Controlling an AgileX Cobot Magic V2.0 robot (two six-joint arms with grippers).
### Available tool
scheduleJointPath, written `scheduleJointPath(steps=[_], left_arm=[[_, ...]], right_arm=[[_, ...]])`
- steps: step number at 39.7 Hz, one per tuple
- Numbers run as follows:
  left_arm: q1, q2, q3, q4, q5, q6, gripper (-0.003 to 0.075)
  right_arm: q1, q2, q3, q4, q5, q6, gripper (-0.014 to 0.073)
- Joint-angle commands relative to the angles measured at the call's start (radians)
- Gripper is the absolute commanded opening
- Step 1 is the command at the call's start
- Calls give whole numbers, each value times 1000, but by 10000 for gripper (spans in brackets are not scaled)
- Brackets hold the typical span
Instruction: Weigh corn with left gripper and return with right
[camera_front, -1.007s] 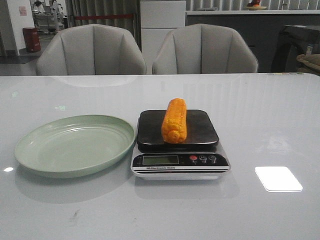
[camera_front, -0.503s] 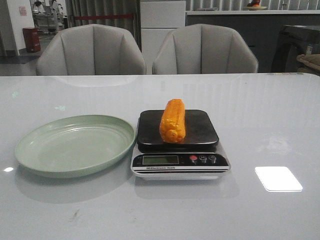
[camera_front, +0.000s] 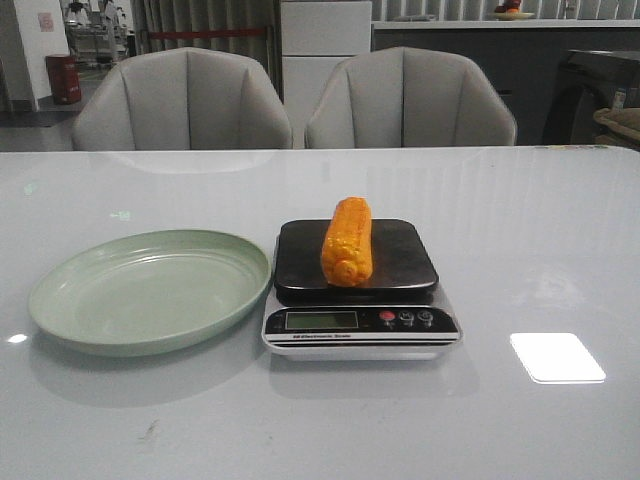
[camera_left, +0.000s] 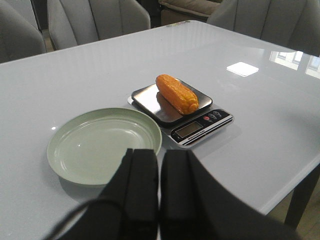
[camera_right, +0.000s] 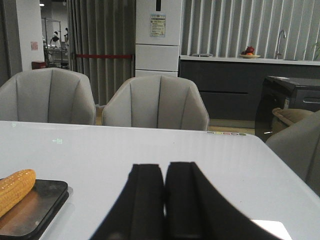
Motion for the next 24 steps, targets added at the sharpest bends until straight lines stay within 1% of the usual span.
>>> scheduleJointPath(steps=[1,10,15,18,24], left_arm=[[-7,13,-25,3,-62,-3,124],[-7,13,-25,3,-62,-3,124],[-7,13,-25,3,-62,-3,124],[-7,13,-25,3,-62,-3,124],[-7,13,-25,3,-62,-3,124]], right_arm=[[-3,9,-79,-11,-30,-2,158],[-3,228,-312,-11,211,-2,158],[-3,329,-400,10,356,-2,158],[-3,356,-422,24,402,-2,158],[-3,366,-422,24,415,-2,158]])
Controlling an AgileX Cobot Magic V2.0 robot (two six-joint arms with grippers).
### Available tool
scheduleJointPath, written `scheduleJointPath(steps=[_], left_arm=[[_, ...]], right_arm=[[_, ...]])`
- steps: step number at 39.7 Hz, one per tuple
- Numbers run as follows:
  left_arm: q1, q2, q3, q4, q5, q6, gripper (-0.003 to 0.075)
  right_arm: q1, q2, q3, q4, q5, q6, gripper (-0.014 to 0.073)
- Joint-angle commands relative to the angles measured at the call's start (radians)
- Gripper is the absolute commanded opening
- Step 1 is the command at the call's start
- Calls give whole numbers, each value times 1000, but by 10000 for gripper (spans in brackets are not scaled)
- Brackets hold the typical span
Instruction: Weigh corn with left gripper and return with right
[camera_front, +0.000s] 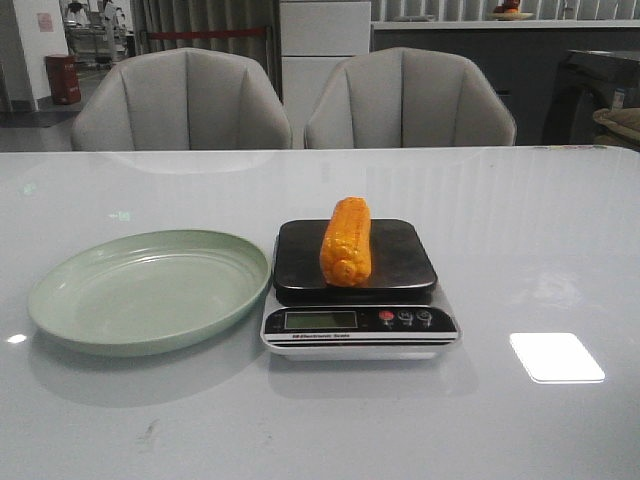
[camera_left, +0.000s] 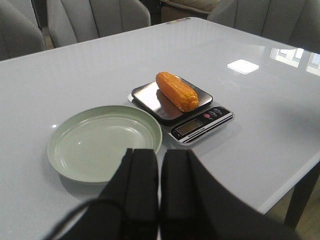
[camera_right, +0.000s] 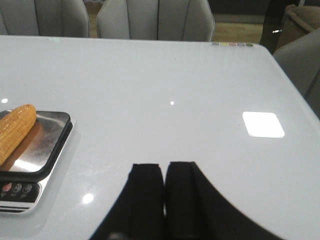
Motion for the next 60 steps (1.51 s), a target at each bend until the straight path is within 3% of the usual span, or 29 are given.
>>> scheduleJointPath(steps=[1,10,14,18,20,25,34,44,54,60], left_arm=[[-7,13,-25,1,-68,-3,124],[-7,13,-25,1,-68,-3,124],[-7,13,-25,1,-68,-3,124],[-7,13,-25,1,-68,-3,124],[-7,13,-25,1,-68,-3,124],[-7,13,-25,1,-68,-3,124],[-7,13,-25,1,-68,-3,124],[-7,13,-25,1,-68,-3,124],[-7,13,-25,1,-68,-3,124],[-7,13,-25,1,-68,-3,124]], right_arm=[[-3,18,-41,0,-57,-2,158],[-2,27,-41,0,-18,-2,188],[32,51,-44,0,-20,-2,342],[92,91,-51,0,-28,-2,570],[132,126,-62,0,-25,-2,627],[231,221,-107,0,-24,-2,600],[391,441,-261,163,-8,-2,600],[465,773,-507,255,93,1,597],[487,1076,-794,224,244,194,597],[489,1234,-967,94,346,369,597]])
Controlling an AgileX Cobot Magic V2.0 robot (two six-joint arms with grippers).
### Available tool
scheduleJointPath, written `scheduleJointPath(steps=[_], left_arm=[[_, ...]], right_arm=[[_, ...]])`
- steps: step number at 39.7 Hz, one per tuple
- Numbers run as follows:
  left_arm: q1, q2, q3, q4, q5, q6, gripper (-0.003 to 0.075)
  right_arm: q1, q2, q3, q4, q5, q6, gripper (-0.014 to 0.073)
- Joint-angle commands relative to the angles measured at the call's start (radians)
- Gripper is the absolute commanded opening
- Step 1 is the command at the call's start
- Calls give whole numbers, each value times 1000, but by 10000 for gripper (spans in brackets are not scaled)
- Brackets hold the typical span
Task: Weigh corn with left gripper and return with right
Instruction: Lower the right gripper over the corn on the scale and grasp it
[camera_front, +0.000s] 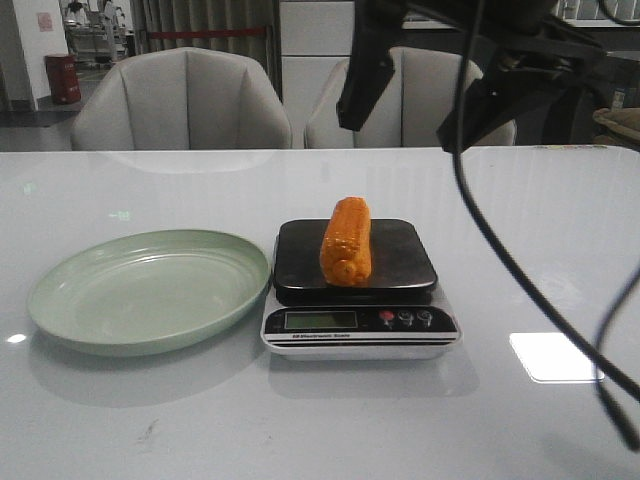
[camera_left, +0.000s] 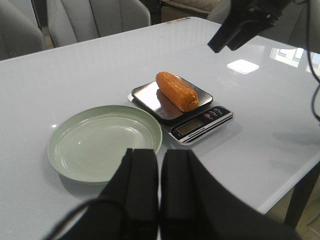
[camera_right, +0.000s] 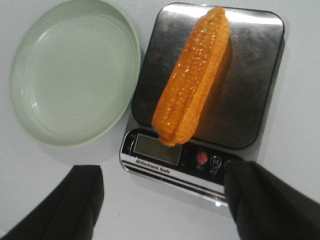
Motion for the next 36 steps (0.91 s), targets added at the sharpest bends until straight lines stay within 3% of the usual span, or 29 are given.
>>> scheduleJointPath(steps=[1,6,15,32,36], left_arm=[[-7,13,-25,0,-68,-3,124],[-7,13,-25,0,-68,-3,124],[-7,13,-25,0,-68,-3,124],[-7,13,-25,0,-68,-3,124],[-7,13,-25,0,-68,-3,124]], right_arm=[[9,63,-136,-120,46,137,597],[38,175,-249,-214,125,266,597],[60,333,-381,-222,192,391,597],[60,455,-415,-171,200,408,597],[60,464,-415,-163,195,408,556]])
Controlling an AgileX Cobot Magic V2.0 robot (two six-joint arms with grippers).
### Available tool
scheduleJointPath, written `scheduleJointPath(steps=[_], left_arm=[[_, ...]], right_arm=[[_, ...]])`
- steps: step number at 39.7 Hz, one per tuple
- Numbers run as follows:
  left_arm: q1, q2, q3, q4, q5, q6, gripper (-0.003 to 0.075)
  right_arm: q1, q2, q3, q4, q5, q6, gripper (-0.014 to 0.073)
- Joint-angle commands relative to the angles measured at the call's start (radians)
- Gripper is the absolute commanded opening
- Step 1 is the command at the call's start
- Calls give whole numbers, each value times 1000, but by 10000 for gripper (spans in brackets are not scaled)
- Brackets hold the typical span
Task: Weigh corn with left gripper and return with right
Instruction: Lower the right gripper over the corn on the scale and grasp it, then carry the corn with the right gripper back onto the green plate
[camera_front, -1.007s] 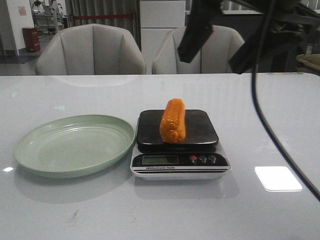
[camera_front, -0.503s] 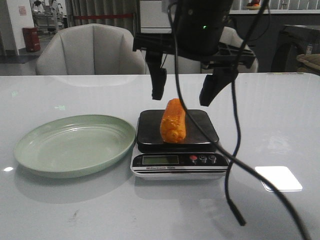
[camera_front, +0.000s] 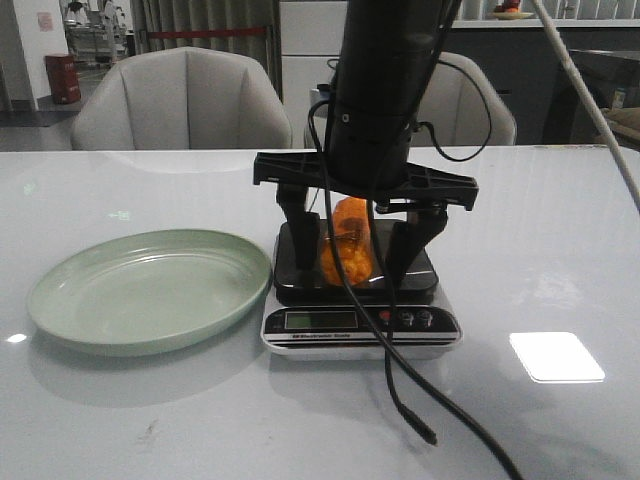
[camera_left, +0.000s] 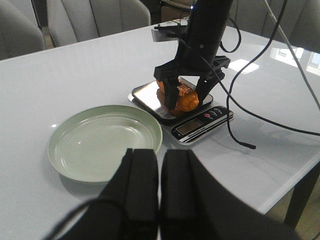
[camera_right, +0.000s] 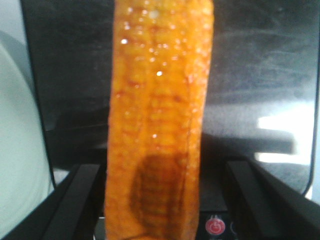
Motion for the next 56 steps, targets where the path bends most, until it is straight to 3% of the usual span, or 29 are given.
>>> scheduleJointPath(steps=[1,10,14,29,34,46,56], left_arm=[[-7,13,-25,0,-69,-3,124],[-7,13,-25,0,-69,-3,124],[-7,13,-25,0,-69,-3,124],[-7,13,-25,0,-69,-3,124],[-7,13,-25,0,-69,-3,124],[-7,13,-25,0,-69,-3,124],[-7,13,-25,0,-69,-3,124]], right_arm=[[1,-50,-35,9,-27,2,538],[29,-50,-114,11,9,-6,261],[63,-50,-154,11,-10,-6,188],[209,-3,-163,34,-251,-7,181],[233,37,-167,76,-282,-7,237],[259,87,-172,115,-326,-7,563],[210,29,-172,113,-237,-24,590]])
